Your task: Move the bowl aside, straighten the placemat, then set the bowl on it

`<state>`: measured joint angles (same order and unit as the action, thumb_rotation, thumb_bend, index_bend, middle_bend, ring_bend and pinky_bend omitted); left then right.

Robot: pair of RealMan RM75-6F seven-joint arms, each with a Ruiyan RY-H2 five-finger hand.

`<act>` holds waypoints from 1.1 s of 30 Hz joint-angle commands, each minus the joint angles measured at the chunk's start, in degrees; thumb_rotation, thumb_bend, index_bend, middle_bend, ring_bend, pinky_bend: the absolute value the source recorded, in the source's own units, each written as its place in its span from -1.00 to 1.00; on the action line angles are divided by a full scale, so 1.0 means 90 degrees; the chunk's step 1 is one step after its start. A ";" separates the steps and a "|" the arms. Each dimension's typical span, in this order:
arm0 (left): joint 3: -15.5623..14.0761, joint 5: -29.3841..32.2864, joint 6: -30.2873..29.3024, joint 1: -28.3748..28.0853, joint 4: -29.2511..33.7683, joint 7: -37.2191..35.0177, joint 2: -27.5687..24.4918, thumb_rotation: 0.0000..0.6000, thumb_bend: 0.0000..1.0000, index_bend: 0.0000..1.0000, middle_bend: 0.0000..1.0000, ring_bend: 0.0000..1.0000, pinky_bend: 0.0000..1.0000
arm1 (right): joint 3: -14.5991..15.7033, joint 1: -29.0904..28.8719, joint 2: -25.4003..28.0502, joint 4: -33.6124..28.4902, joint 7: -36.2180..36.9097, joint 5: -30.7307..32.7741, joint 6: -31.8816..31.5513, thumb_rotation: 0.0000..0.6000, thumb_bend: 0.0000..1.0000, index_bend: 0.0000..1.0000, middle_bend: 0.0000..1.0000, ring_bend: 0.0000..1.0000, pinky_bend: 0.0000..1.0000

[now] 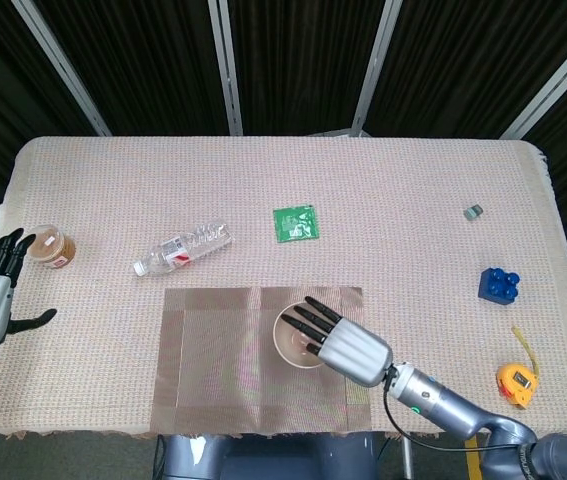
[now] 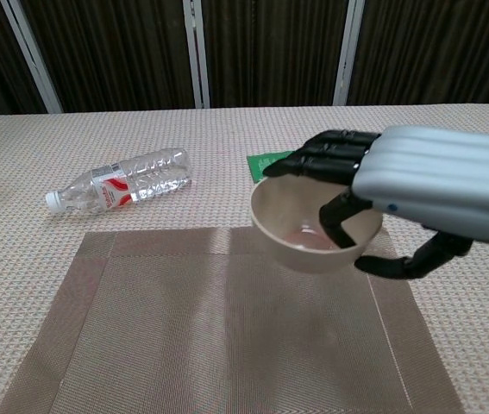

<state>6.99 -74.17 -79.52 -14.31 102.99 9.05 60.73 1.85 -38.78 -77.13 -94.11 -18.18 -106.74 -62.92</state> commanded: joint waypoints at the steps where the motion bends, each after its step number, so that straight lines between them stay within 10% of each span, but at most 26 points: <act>1: 0.0016 0.0014 0.0010 0.0001 -0.0007 -0.0029 -0.0013 1.00 -0.98 -1.00 -1.00 -1.00 -1.00 | -0.0017 -0.0210 -0.0386 0.0065 -0.0238 0.0078 0.0440 1.00 -0.29 0.31 -1.00 -1.00 -1.00; 21: 0.0045 0.0019 0.0149 -0.0010 -0.0038 -0.0156 -0.0050 1.00 -0.98 -1.00 -1.00 -1.00 -1.00 | -0.0326 -0.0391 -0.1591 0.0792 -0.0966 0.0802 0.1071 1.00 -0.29 0.28 -1.00 -1.00 -1.00; 26: 0.0054 0.0008 0.0133 -0.0004 -0.0033 -0.0151 -0.0051 1.00 -0.98 -1.00 -1.00 -1.00 -1.00 | -0.0306 -0.0403 -0.1659 0.0854 -0.1124 0.0831 0.1106 1.00 -0.98 -0.91 -1.00 -1.00 -1.00; 33: 0.0046 0.0041 0.0187 -0.0005 -0.0045 -0.0164 -0.0053 1.00 -0.98 -1.00 -1.00 -1.00 -1.00 | -0.0268 -0.0341 -0.1347 0.0451 -0.1342 0.0862 0.1039 1.00 -1.00 -1.00 -1.00 -1.00 -1.00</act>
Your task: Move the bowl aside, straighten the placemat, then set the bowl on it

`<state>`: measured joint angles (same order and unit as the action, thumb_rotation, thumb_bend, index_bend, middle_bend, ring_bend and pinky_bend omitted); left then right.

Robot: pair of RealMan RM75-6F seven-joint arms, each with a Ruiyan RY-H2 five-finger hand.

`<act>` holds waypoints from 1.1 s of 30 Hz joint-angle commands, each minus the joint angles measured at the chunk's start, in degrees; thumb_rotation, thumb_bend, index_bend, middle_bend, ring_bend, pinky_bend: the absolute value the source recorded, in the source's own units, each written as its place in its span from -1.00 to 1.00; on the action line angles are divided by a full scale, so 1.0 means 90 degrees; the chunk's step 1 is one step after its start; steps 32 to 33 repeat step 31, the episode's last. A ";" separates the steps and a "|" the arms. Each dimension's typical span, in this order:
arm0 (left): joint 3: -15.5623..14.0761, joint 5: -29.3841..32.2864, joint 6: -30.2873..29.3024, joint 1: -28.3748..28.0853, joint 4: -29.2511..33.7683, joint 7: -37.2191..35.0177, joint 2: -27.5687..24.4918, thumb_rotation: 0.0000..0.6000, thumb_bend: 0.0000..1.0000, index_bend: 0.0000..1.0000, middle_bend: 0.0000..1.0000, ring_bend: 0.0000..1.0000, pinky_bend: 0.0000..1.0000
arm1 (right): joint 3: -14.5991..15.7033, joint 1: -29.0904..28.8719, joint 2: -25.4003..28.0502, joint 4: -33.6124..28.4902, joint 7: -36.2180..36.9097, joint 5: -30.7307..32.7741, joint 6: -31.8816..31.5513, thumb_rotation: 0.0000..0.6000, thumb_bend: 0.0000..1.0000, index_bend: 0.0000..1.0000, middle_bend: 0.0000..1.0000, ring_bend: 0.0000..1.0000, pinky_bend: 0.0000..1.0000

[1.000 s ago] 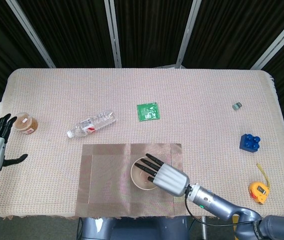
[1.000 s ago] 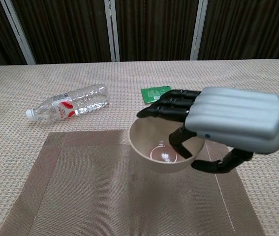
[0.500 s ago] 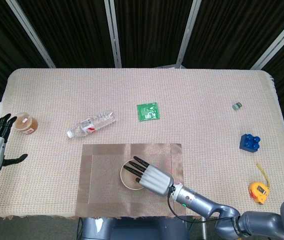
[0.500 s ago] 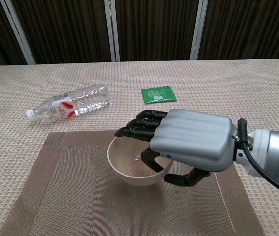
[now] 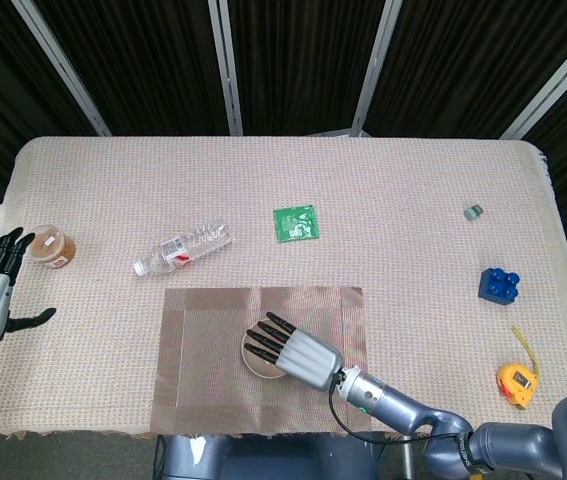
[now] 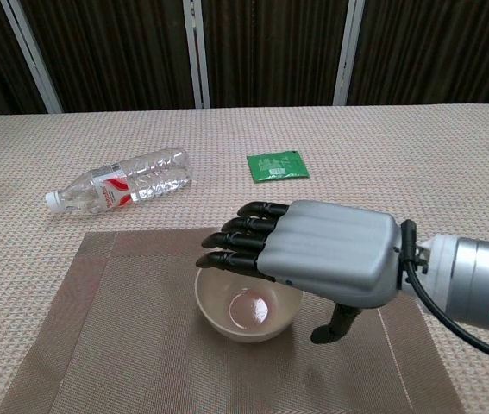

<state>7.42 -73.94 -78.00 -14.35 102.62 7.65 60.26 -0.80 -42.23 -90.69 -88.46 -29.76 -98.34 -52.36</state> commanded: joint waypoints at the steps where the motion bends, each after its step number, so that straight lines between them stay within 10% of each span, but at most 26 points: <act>1: -0.0002 0.0016 0.0020 0.0000 -0.0005 -0.0009 -0.0003 1.00 -0.98 -1.00 -1.00 -1.00 -1.00 | 0.0033 0.0062 0.0202 -0.0220 -0.0054 -0.0095 -0.0189 1.00 -1.00 -1.00 -1.00 -1.00 -1.00; 17: -0.0161 -0.0470 -0.0692 0.0337 -0.0266 0.0191 0.0281 1.00 -0.96 -1.00 -1.00 -1.00 -1.00 | 0.0145 0.1860 0.2464 -0.0695 0.1090 0.0165 -0.3219 1.00 -1.00 -1.00 -1.00 -1.00 -1.00; 33: -0.0447 -0.0934 -0.1190 0.0783 -0.0227 0.0031 0.0200 1.00 -0.96 -1.00 -1.00 -1.00 -1.00 | 0.0088 0.3226 0.2496 -0.0254 0.2726 0.1255 -0.4309 1.00 -1.00 -1.00 -1.00 -1.00 -1.00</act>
